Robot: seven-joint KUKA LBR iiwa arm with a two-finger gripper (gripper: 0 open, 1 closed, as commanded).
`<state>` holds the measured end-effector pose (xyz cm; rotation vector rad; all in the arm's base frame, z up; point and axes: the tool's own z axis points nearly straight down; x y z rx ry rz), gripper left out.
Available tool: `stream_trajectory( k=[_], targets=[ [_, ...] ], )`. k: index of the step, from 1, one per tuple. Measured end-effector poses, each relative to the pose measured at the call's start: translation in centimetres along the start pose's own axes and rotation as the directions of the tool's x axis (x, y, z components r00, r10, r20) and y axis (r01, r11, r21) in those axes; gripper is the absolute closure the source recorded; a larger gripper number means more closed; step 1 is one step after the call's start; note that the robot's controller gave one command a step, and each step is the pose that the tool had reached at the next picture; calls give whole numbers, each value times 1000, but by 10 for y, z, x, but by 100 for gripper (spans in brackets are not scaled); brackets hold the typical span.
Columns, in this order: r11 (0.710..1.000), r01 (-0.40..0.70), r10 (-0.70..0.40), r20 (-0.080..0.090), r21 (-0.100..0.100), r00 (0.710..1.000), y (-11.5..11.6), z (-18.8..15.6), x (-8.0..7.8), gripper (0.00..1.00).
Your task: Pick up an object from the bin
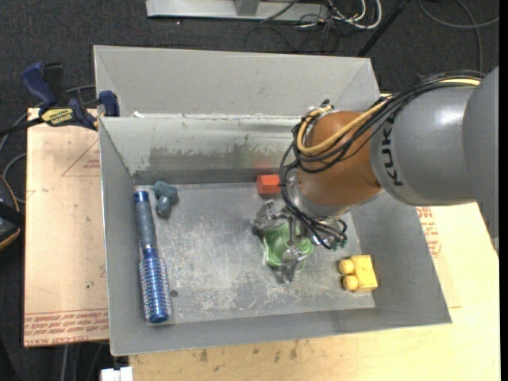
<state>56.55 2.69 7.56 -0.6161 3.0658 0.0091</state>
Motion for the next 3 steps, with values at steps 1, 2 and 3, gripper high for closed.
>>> stream_trajectory(
  k=[1,2,3],
  targets=[
    [1000,-1,1,-9,3,1000,-2,-1,2,100],
    [990,144,-144,-6,5,990,-2,-150,31,100],
    [990,143,-143,-12,0,990,-1,-145,32,0]
  ],
)
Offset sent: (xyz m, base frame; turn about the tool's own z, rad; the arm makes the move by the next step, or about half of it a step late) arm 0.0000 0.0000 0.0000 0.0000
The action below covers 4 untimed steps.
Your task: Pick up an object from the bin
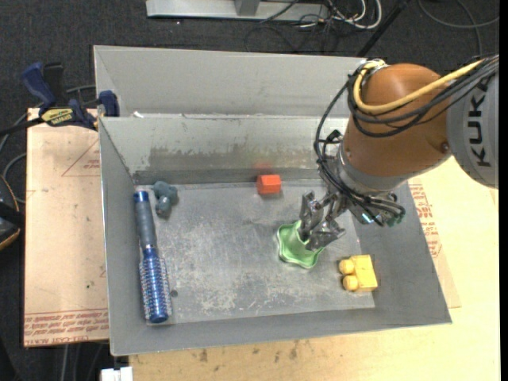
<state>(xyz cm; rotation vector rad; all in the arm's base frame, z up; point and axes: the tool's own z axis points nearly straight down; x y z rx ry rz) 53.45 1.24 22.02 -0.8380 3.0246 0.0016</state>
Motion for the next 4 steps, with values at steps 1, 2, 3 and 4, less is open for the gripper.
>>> stream_trajectory(
  k=[1,2,3,4],
  targets=[
    [990,-144,144,-6,-3,990,-29,134,12,0],
    [989,-145,145,-2,-1,989,-30,131,11,100],
    [987,-158,158,8,5,987,-28,-31,14,100],
    [987,-158,158,0,1,987,-28,-26,15,0]
  ],
)
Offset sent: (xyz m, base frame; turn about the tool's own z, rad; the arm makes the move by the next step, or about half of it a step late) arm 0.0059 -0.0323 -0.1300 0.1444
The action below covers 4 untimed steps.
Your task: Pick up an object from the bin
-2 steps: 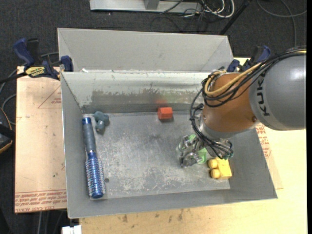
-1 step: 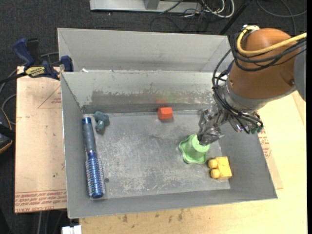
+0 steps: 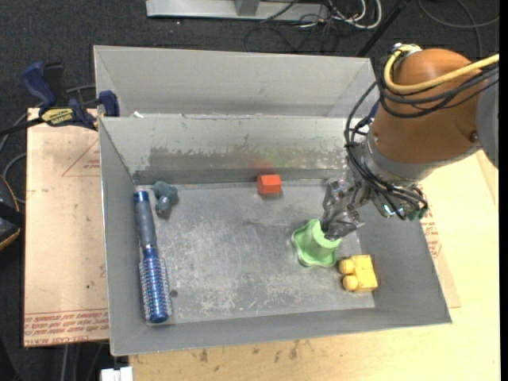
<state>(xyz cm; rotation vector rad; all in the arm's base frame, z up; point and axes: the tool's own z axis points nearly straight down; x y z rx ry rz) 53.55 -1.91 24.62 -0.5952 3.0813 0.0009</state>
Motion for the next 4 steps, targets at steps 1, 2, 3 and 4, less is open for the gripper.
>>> stream_trajectory(
  k=[1,2,3,4],
  targets=[
    [989,-149,149,-9,-3,989,-22,124,16,0],
    [993,-120,120,-1,-1,993,-64,154,-26,0],
    [993,-120,120,2,-1,993,-63,152,-27,100],
    [973,231,-231,5,5,973,-75,-10,-30,100]
  ],
)
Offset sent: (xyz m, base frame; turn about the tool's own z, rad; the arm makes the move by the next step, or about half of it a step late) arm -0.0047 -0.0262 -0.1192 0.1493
